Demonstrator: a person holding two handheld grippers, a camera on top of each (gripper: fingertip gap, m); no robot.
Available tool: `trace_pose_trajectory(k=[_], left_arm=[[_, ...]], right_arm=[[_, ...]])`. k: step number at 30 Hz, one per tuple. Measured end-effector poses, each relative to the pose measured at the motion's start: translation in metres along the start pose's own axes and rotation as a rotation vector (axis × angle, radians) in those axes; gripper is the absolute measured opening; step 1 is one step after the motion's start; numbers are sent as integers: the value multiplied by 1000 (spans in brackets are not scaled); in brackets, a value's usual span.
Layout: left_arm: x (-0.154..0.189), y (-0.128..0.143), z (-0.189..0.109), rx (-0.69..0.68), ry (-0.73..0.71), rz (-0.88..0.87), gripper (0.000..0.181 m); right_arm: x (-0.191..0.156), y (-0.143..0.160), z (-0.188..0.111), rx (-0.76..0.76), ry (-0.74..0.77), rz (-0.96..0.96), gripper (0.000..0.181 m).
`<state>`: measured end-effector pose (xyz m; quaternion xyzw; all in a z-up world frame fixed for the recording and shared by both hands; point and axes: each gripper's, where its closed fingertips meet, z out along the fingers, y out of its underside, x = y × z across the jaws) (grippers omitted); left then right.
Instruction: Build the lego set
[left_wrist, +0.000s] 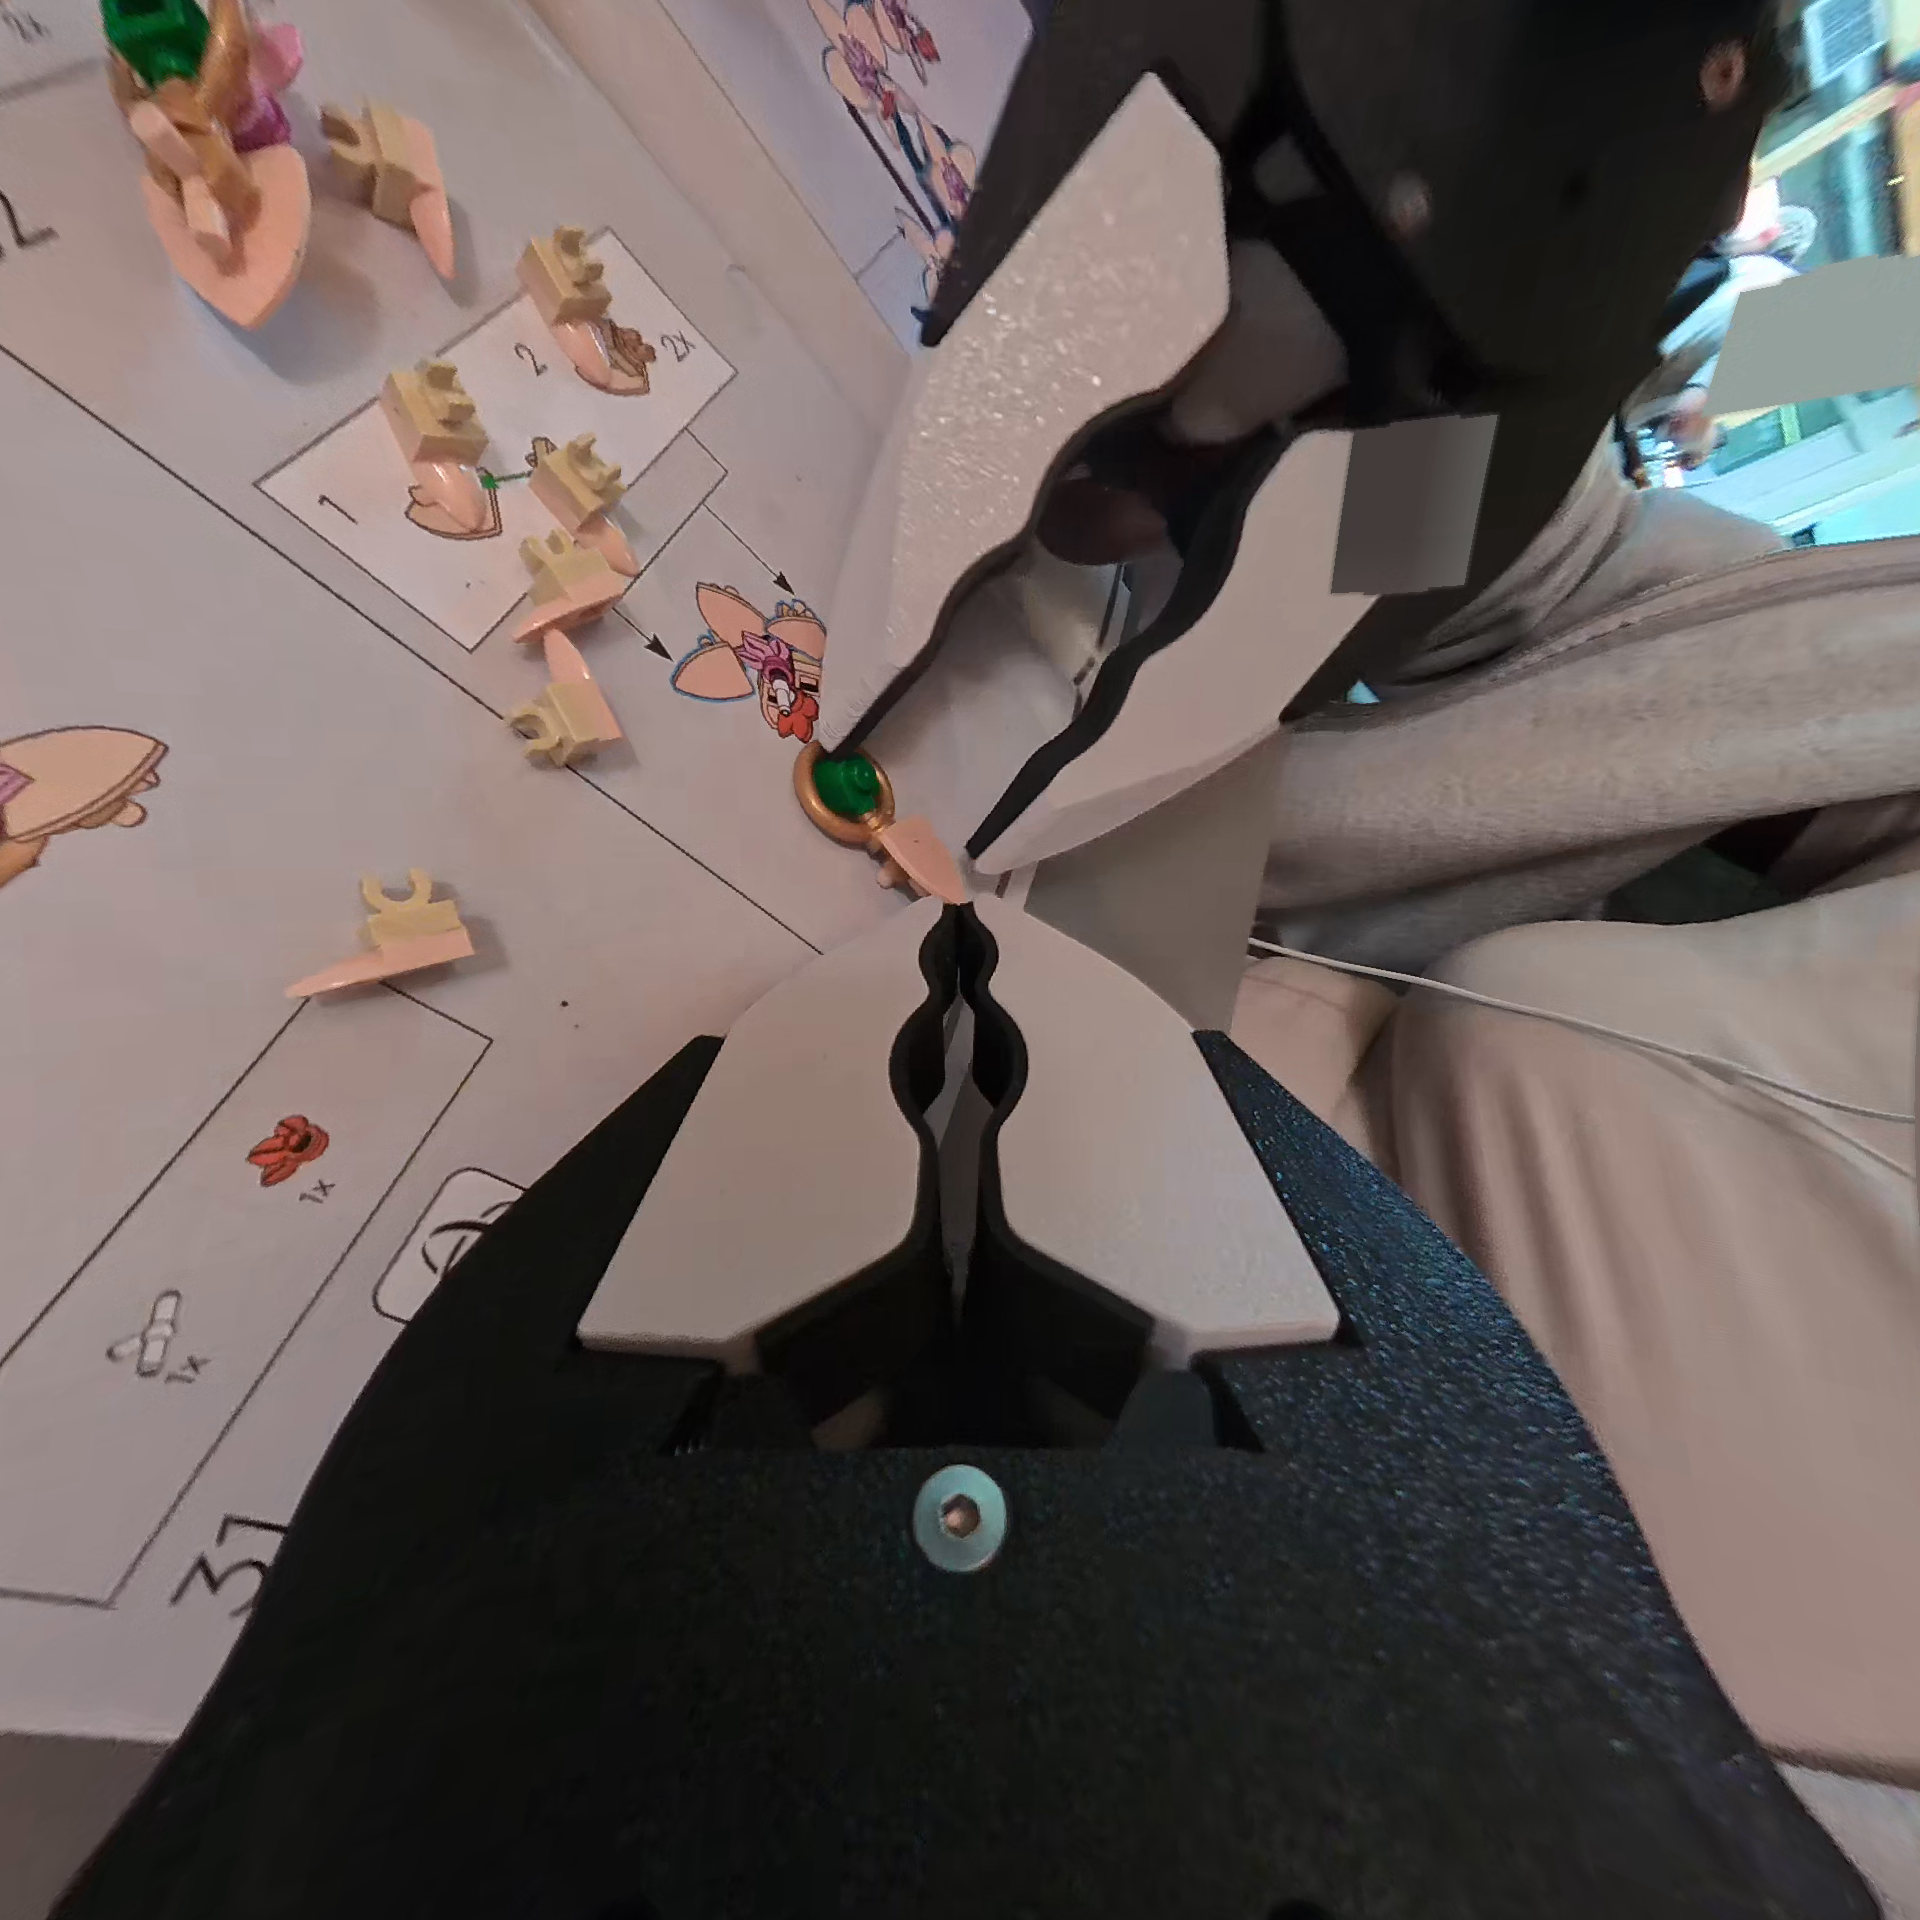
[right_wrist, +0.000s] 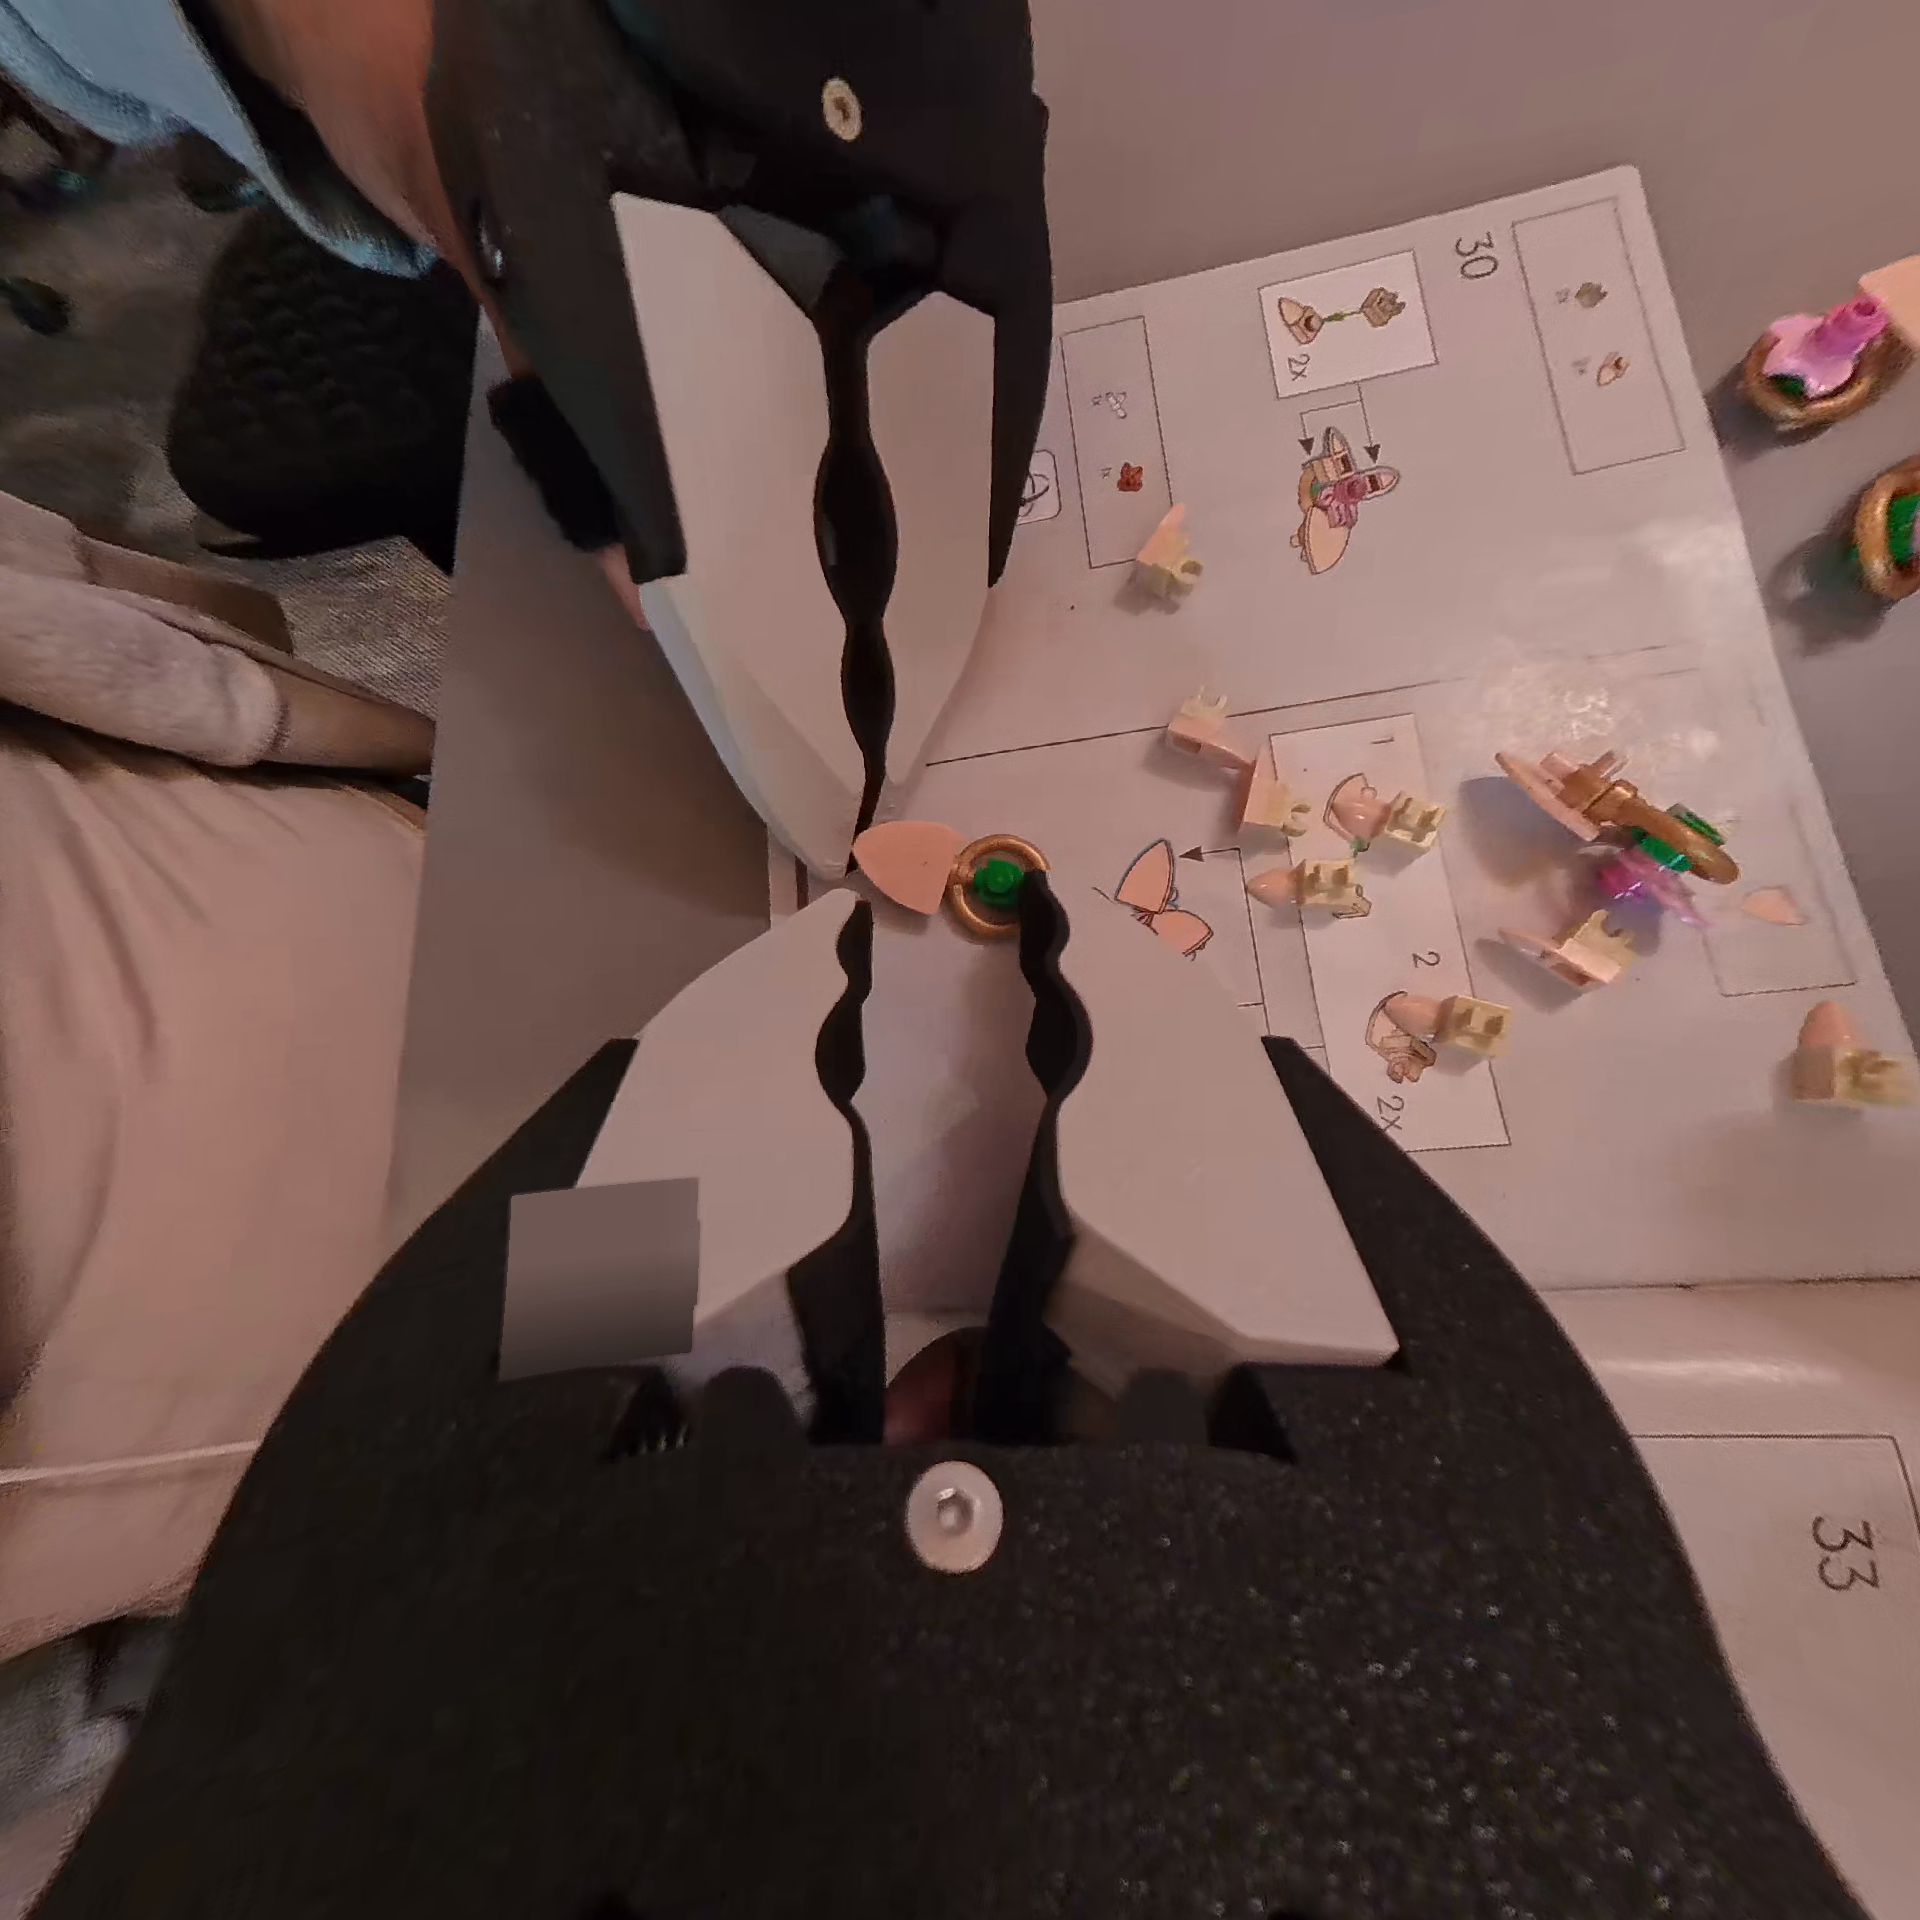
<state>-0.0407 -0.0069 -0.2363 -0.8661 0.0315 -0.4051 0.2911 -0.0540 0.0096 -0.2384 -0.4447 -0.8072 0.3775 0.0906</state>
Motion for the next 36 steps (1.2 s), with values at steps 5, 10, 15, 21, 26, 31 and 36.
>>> trace_pose_trajectory(k=[5,10,15,21,26,31,36], left_arm=[[-1,0,0,8,-38,41,0],[-1,0,0,7,-27,34,0],[1,0,3,-8,2,28,0],[1,0,2,5,-17,52,0],[1,-2,1,20,-11,48,0],[-3,-7,3,20,-84,126,0],[-7,-8,0,-5,-48,105,0]], right_arm=[[0,0,-1,9,-49,23,27],[2,1,-1,-12,-89,6,22],[3,1,-2,-25,-159,-6,19],[5,0,-3,-3,-278,65,15],[6,0,-4,-9,-293,75,13],[5,1,-3,-23,-299,73,7],[2,1,-2,-56,-303,51,6]])
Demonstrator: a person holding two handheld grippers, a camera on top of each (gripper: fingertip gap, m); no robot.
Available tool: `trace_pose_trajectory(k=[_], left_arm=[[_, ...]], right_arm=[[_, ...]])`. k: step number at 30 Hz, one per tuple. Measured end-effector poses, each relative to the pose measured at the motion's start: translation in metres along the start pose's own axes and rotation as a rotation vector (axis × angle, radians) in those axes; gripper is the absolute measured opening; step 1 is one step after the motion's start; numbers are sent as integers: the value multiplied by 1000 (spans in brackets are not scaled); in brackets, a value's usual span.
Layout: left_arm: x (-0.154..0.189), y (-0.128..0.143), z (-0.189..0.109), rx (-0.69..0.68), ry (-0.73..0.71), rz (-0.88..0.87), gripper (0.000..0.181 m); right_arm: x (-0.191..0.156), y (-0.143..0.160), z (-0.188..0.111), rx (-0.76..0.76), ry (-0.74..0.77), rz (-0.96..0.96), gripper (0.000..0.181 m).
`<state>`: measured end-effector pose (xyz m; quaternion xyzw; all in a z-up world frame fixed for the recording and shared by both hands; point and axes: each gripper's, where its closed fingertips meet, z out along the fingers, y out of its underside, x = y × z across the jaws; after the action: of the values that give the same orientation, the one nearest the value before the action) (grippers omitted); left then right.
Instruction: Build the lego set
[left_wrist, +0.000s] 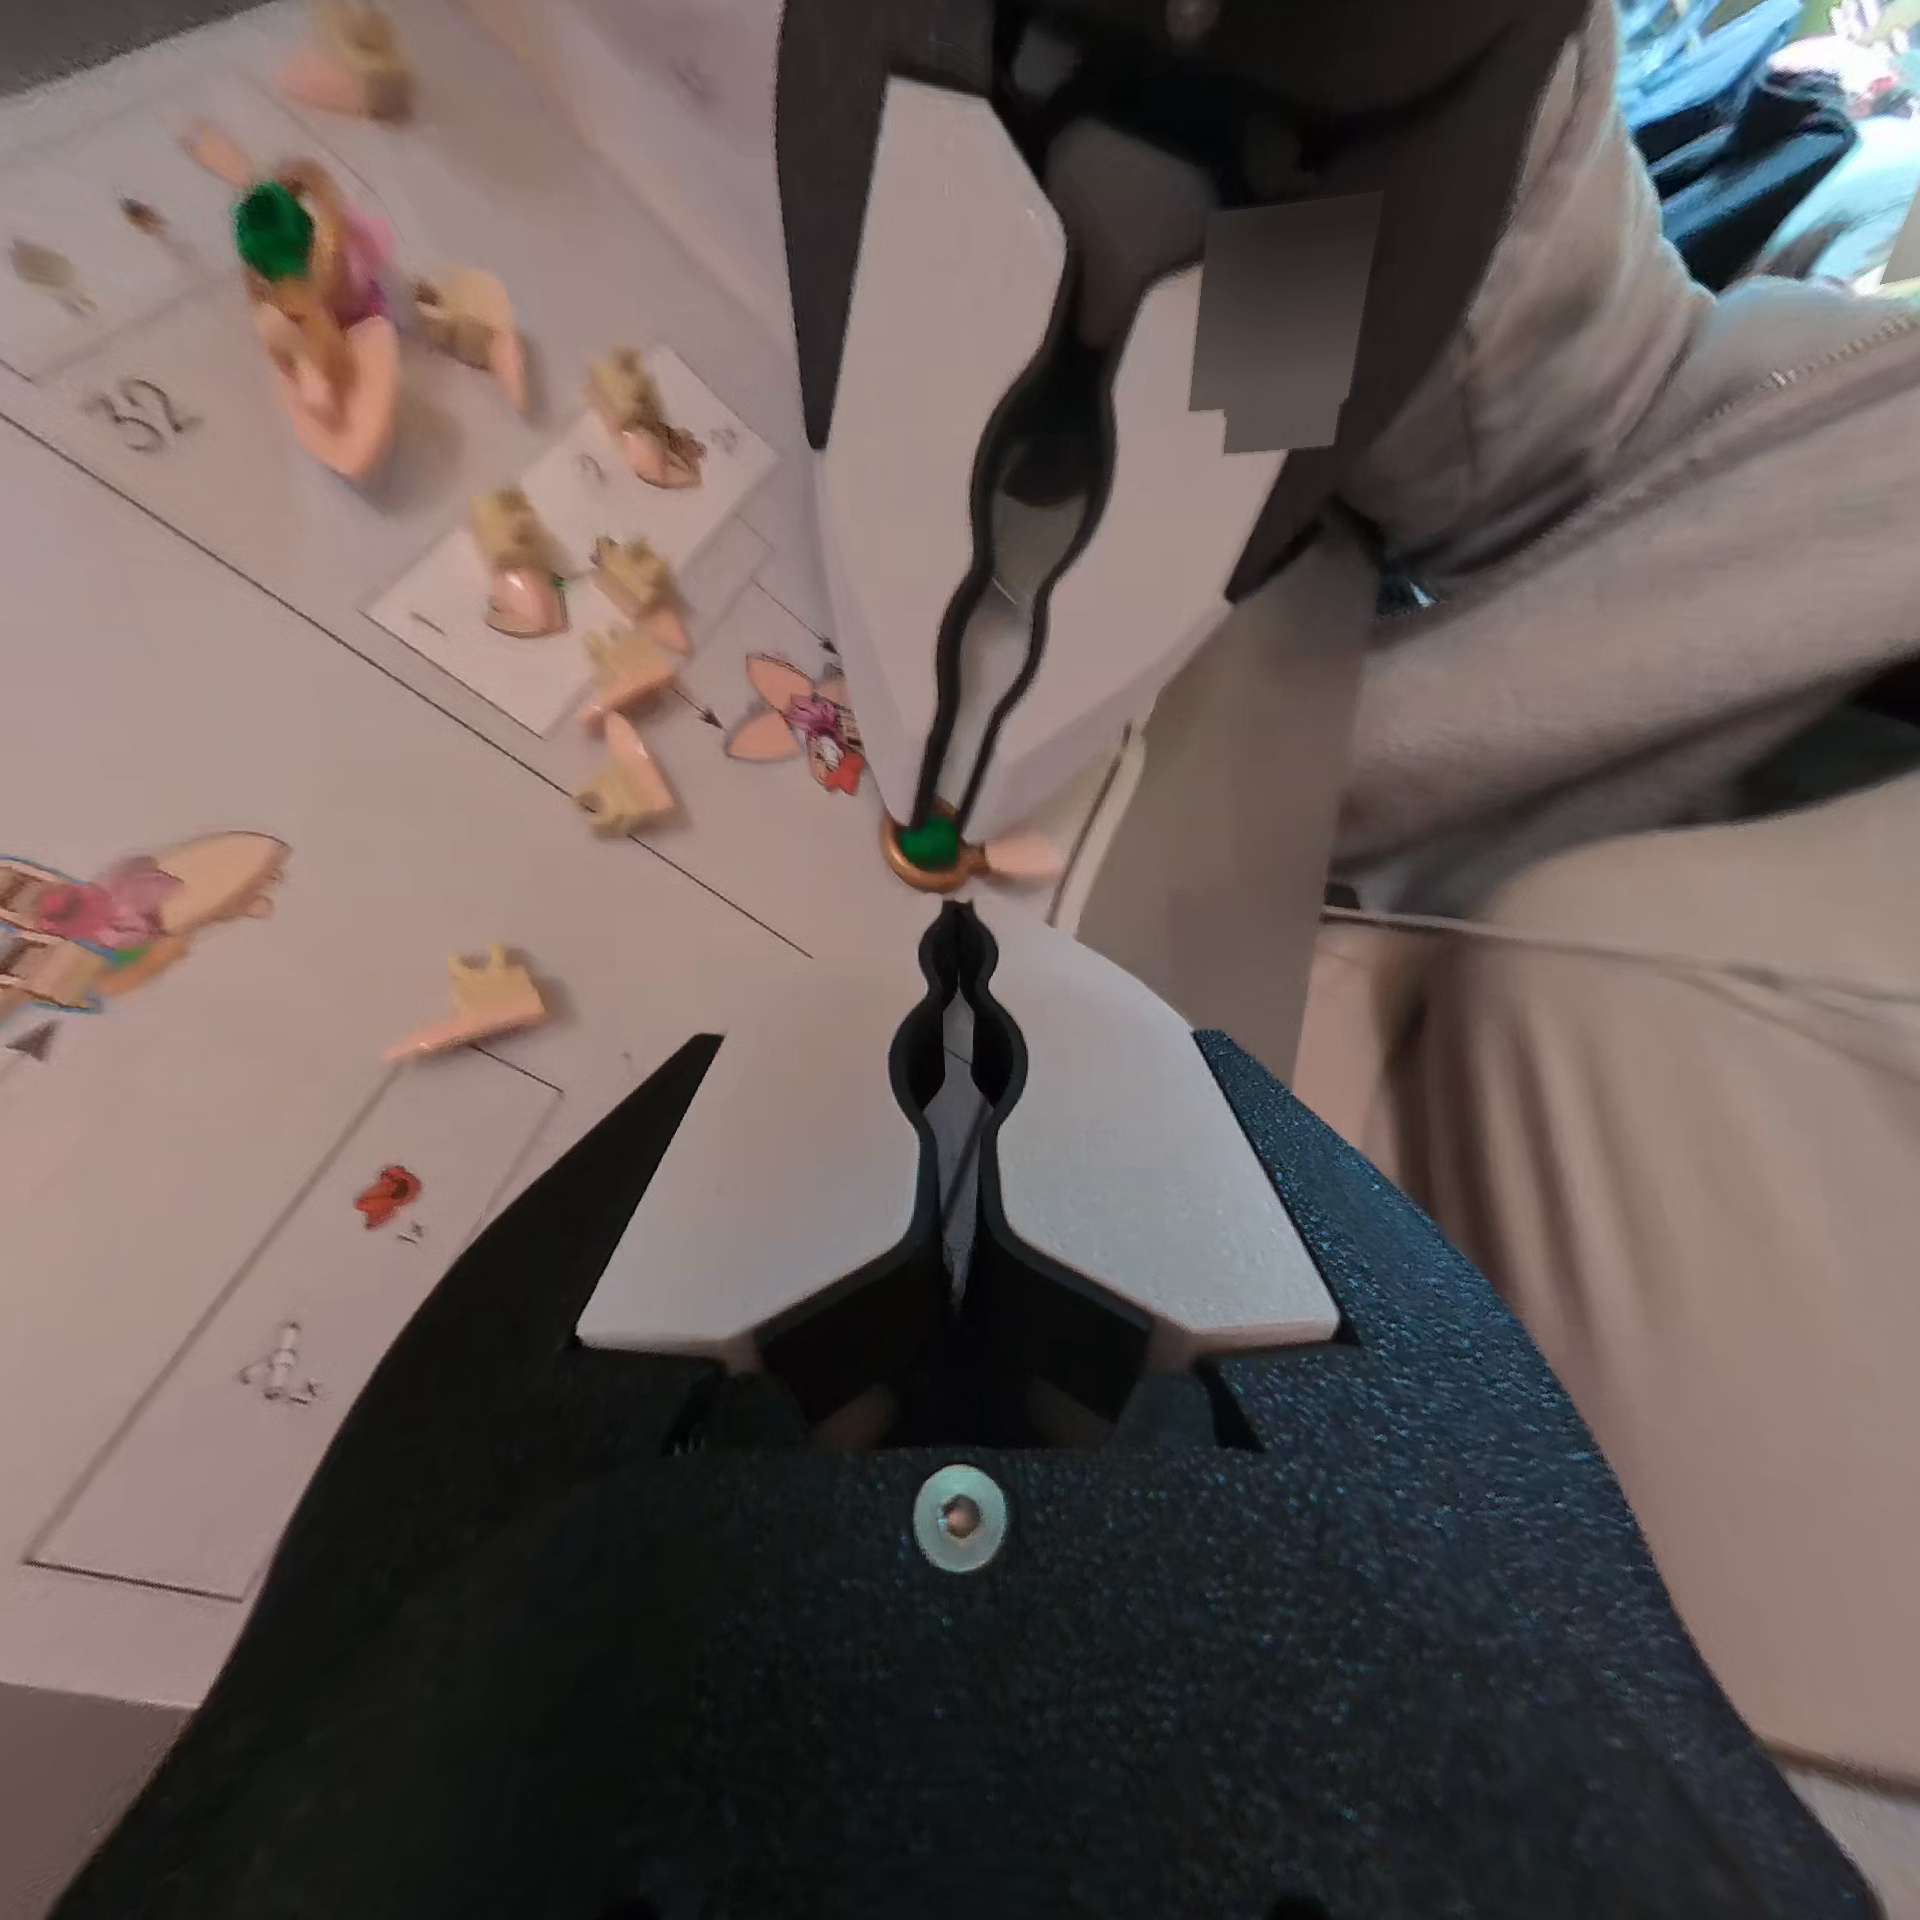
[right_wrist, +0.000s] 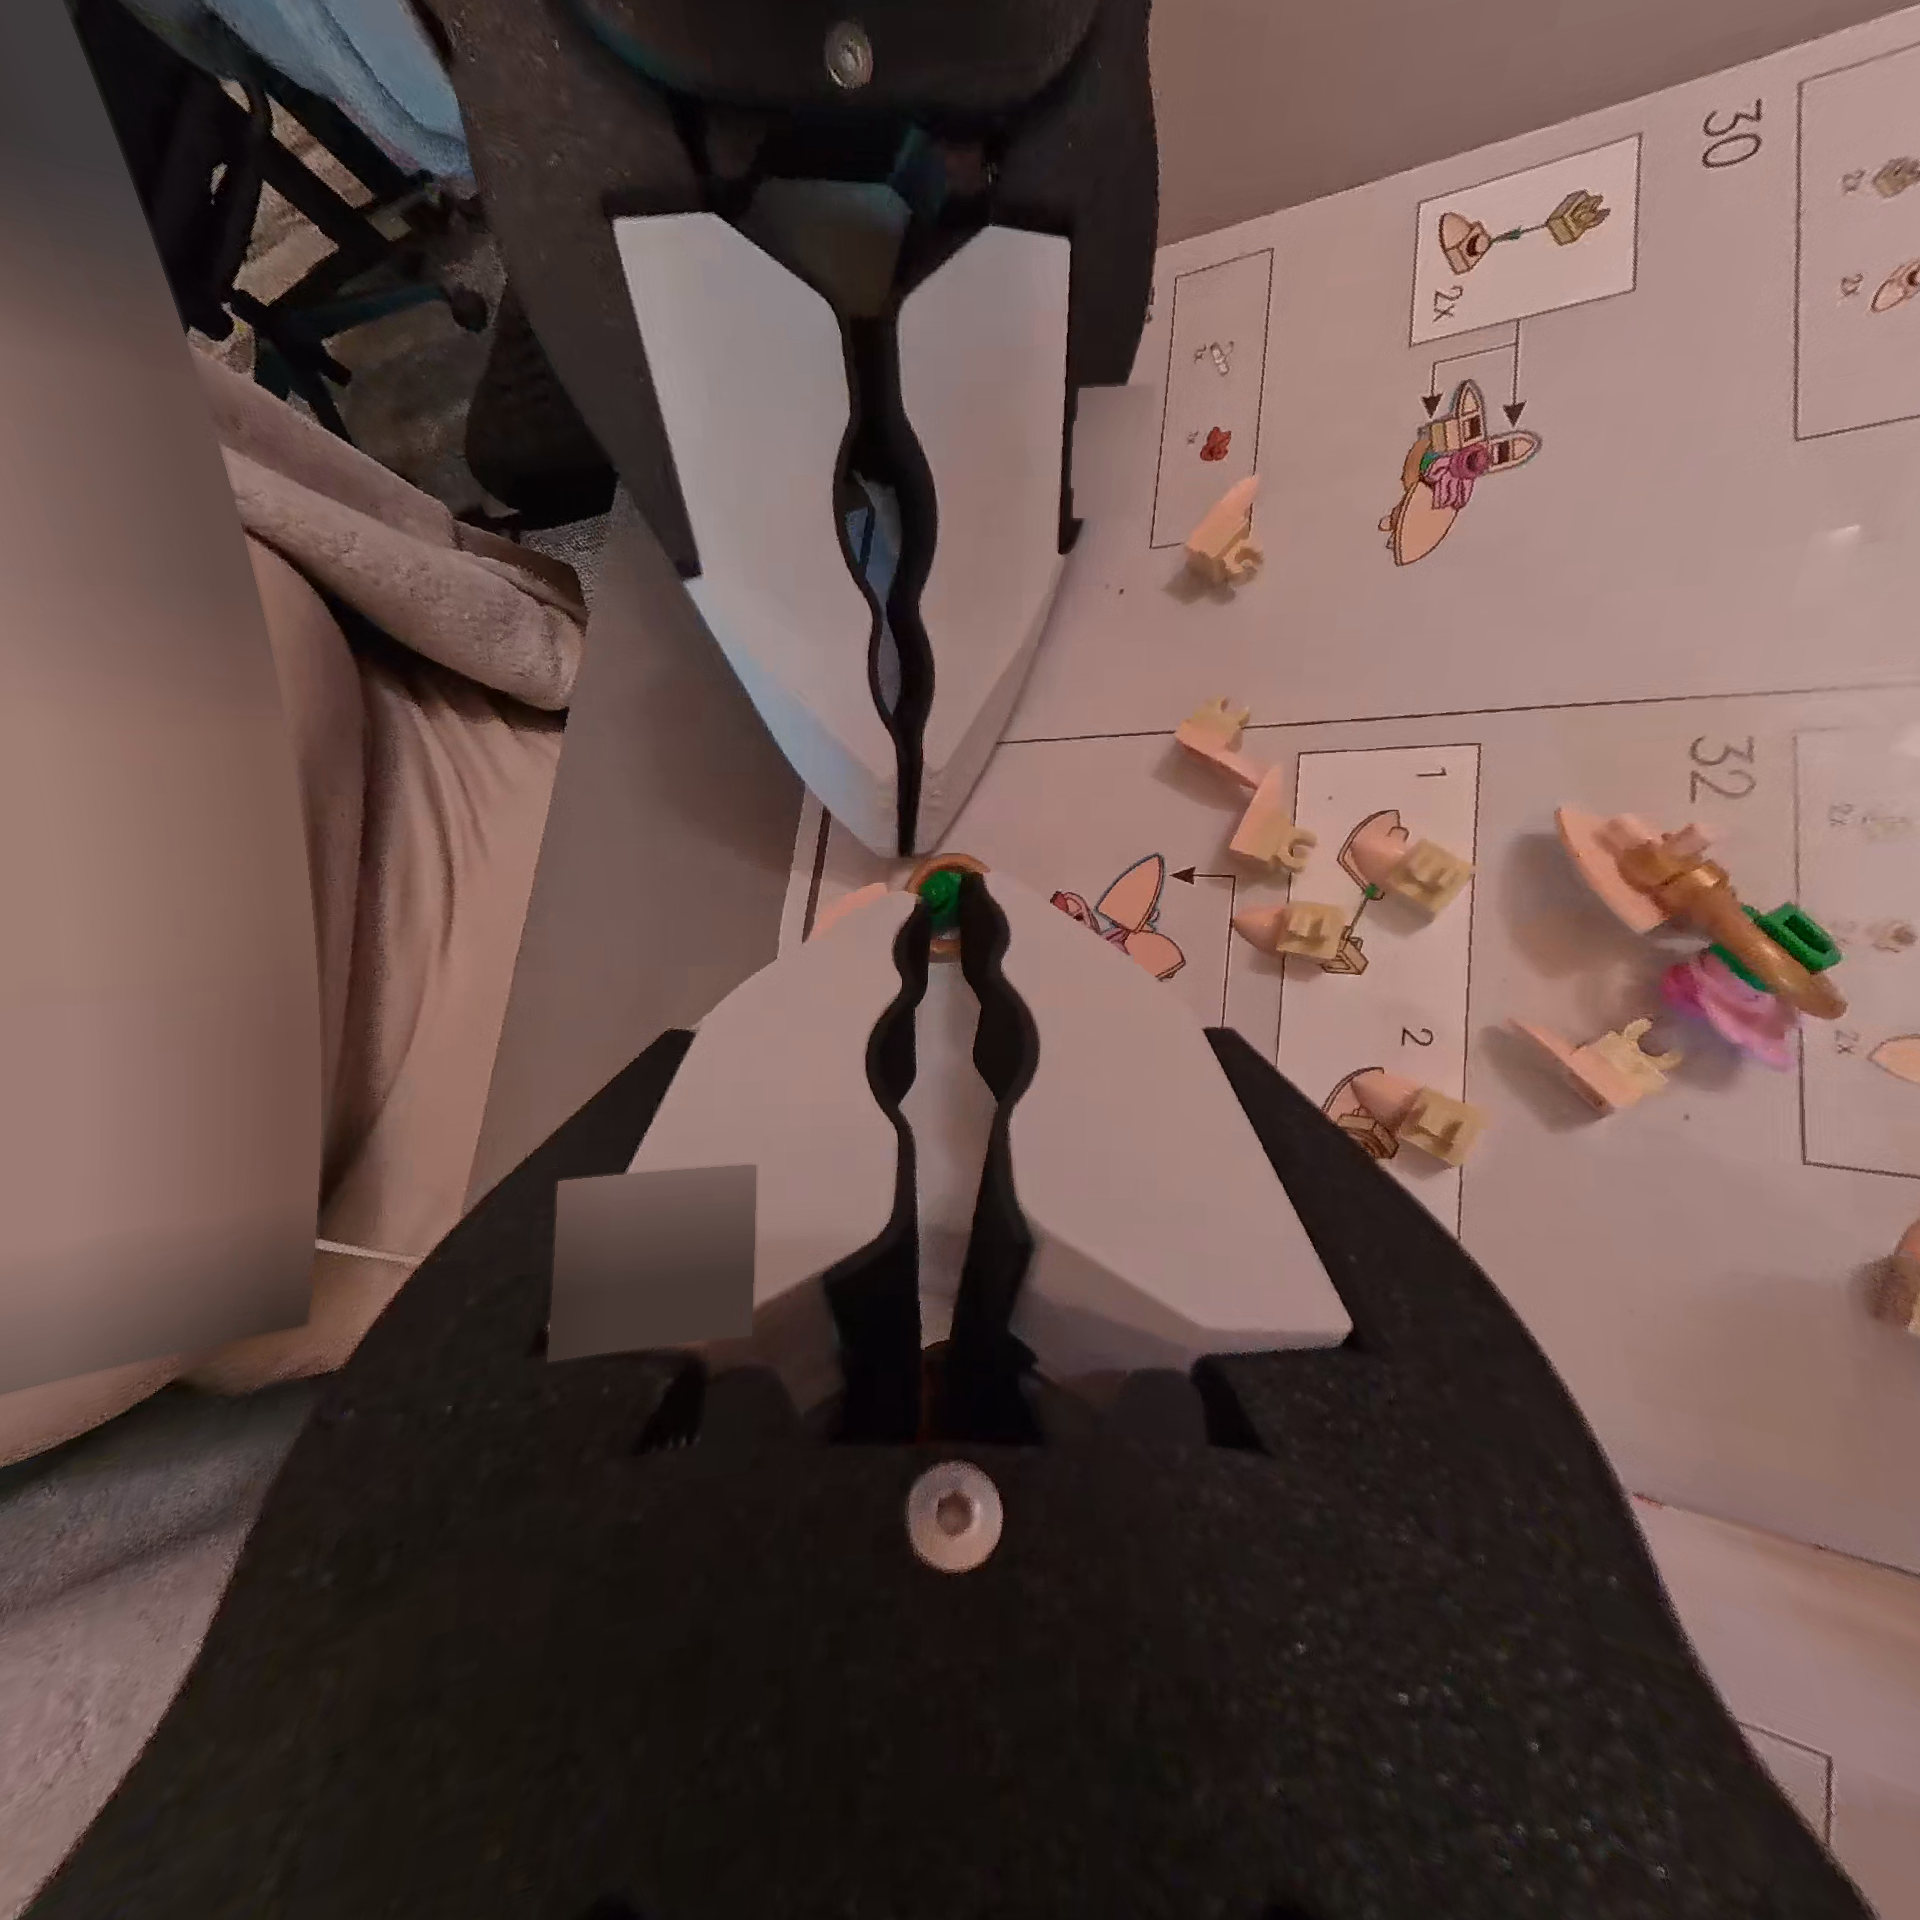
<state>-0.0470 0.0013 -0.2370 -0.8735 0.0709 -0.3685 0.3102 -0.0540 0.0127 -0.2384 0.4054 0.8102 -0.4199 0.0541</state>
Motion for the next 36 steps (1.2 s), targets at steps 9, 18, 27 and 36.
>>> trace_pose_trajectory(k=[9,18,27,36], left_arm=[[42,10,-1,33,198,-62,0],[39,-1,-2,165,-93,139,42],[0,-36,-47,-78,-484,1116,32],[-2,-40,-11,-105,-117,1330,25]], right_arm=[[-8,-2,-12,-16,69,-56,20],[-14,6,-16,-26,209,-218,22],[-22,16,-20,36,732,-87,22],[-26,10,-7,357,848,323,31]])
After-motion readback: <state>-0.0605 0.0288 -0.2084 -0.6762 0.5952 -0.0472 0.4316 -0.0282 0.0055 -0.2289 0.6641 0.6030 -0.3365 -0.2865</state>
